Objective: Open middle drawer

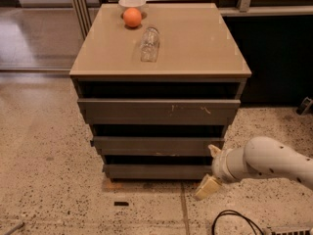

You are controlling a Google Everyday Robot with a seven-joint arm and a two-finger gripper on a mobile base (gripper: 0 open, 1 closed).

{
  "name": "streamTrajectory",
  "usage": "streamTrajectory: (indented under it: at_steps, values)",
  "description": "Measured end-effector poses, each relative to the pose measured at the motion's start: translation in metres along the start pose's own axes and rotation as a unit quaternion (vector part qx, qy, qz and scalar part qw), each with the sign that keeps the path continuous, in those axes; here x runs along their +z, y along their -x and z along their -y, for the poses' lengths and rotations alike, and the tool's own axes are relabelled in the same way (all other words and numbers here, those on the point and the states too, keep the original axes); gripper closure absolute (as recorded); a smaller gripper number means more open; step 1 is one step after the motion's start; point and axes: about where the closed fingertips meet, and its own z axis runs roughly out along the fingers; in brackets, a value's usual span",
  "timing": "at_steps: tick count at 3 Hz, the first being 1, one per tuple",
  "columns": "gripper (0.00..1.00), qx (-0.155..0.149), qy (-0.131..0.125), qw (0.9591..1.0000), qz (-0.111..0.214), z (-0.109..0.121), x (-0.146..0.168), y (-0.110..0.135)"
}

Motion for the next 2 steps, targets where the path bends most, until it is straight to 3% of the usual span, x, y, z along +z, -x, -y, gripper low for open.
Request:
streamTrajectory:
  at_steps: [1,2]
  values:
    - [0.0,0.005,0.0,1.0,0.004,0.0,0.032,0.003]
    - [0.0,0.018,0.029,0.9993,0.014,-0.005,0.091,0.013]
